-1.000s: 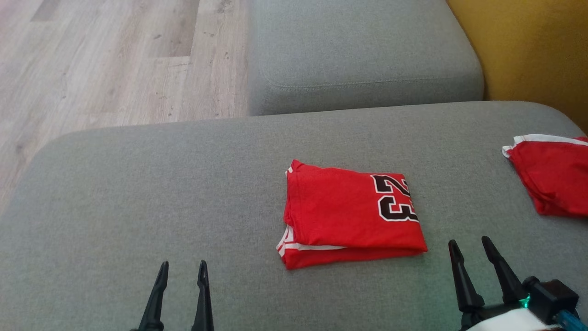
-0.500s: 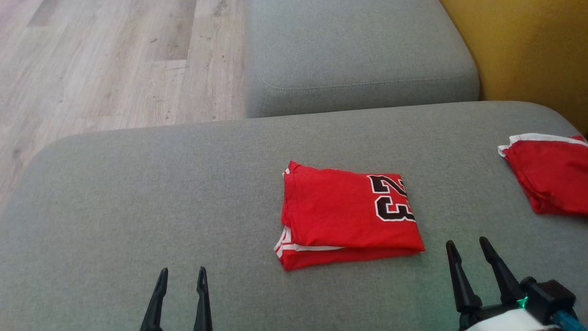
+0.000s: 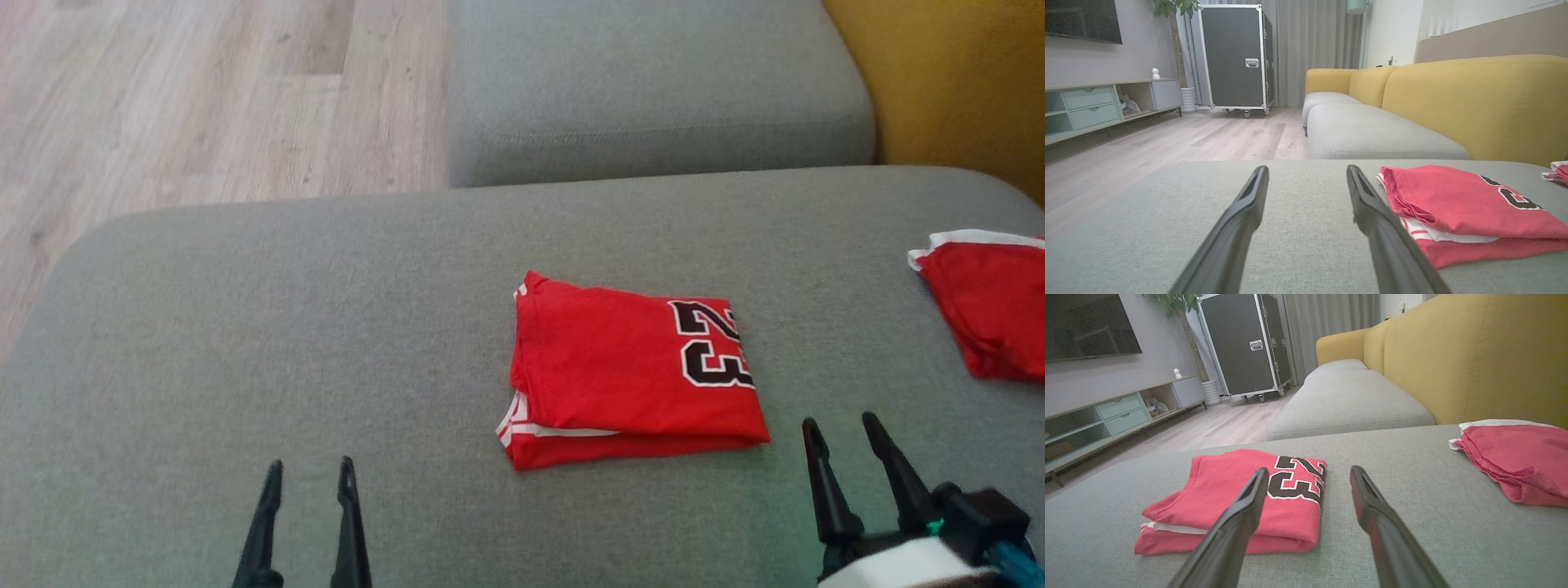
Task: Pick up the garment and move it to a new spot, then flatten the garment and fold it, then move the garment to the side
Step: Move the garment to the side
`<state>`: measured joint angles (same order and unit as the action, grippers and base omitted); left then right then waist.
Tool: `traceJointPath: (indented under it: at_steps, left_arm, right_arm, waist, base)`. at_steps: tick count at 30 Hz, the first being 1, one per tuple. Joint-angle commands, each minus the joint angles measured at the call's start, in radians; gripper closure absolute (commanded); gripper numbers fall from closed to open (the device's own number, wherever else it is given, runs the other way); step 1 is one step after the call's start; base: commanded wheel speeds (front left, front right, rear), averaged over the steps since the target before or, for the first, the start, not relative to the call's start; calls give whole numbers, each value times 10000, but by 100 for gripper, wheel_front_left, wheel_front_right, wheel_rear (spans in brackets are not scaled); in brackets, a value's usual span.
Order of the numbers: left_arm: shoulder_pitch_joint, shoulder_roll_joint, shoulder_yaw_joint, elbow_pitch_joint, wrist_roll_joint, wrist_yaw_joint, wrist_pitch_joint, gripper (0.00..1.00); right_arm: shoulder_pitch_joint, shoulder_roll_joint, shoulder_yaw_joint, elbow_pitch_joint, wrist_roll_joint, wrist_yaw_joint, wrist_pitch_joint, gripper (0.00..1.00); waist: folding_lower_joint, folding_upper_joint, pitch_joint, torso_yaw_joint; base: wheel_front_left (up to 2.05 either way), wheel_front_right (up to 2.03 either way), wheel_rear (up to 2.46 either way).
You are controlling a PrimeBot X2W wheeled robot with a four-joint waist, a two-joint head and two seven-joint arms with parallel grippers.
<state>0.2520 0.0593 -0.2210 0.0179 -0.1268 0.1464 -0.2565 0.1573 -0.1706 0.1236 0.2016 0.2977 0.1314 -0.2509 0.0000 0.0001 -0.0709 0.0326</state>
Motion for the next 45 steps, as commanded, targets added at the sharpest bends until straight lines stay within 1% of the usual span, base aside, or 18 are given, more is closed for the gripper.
traceJointPath:
  at_steps: [1,3,7,9,13,17,19,23,24,26,27,28,29,32,36,39,45]
  left_arm:
    - [-512,-91,387,-434,-64,158,-53,0]
    - [-522,-91,372,-505,-166,200,-53,0]
    - [-566,-91,223,-403,-349,19,-53,0]
    - [-653,-91,180,-353,-391,-10,-53,0]
    - [-936,-91,76,-436,-259,123,-53,0]
    - [-1227,-91,-74,-640,-26,128,-53,0]
    - [-1369,-91,-190,-755,152,101,-53,0]
    - [-1540,-91,-382,-853,385,139,-53,0]
    - [-1540,-91,-382,-853,385,139,-53,0]
    - [-1590,-91,-453,-887,536,156,-53,0]
    - [-1605,-91,-479,-888,577,161,-53,0]
    - [-1616,-91,-496,-888,596,169,-53,0]
    - [-1620,-91,-505,-884,613,180,-53,0]
    - [-1593,-91,-480,-865,647,262,-53,0]
    - [-1569,-91,-508,-878,597,330,-53,0]
    - [-1674,-91,-559,-948,475,337,-53,0]
    - [-2139,-91,-629,-1023,531,353,-53,0]
  right_arm:
    - [-711,-190,142,-213,-84,-7,-108,0]
    - [-937,-231,129,-106,-61,-7,-108,0]
    - [-1508,-376,183,405,22,-7,-108,0]
    - [-1849,-491,242,851,101,-7,-108,0]
    - [-2750,-751,451,2046,434,-7,-103,0]
    - [-3770,-901,551,3429,935,-7,463,0]
    - [-4210,-983,785,3953,1249,-7,818,0]
    - [-4828,-1053,1206,4821,1956,-7,1406,0]
    - [-4828,-1053,1206,4821,1956,-7,1406,0]
    - [-4987,-1023,1402,5291,2340,-7,1870,0]
    - [-5032,-1014,1537,5500,2499,-7,2121,12]
    - [-5064,-992,1676,5646,2657,-7,2314,65]
    - [-5082,-954,1803,5730,2858,-7,2465,100]
    - [-5143,-1009,2163,5607,3378,-7,2453,100]
    - [-5428,-1577,2352,5490,3414,-7,2048,100]
    - [-5762,-2261,2530,5323,3188,-7,2020,100]
    - [-6495,-4034,2458,4653,2790,-7,2344,100]
  waist:
    - [0,-1,182,118]
    - [0,-1,345,196]
    - [0,-1,668,358]
    - [0,-1,852,461]
    - [0,-1,1289,668]
    - [0,-1,1671,846]
    - [0,-1,1816,947]
    - [0,-1,1973,1098]
    - [0,-1,1973,1098]
    - [0,-1,1986,1145]
    - [0,-1,1983,1167]
    - [0,-1,1974,1181]
    - [0,-1,1964,1186]
    - [0,-1,1955,1092]
    - [0,-1,2103,758]
    - [0,-1,2355,436]
    - [0,-1,3023,-272]
  base:
    - [0,0,0]
    - [0,0,0]
    - [0,0,0]
    - [0,0,0]
    - [0,0,0]
    - [0,0,0]
    - [0,0,0]
    - [0,0,0]
    - [0,0,0]
    - [0,0,0]
    - [0,0,0]
    - [0,0,0]
    - [0,0,0]
    - [0,0,0]
    - [0,0,0]
    - [0,0,0]
    - [0,0,0]
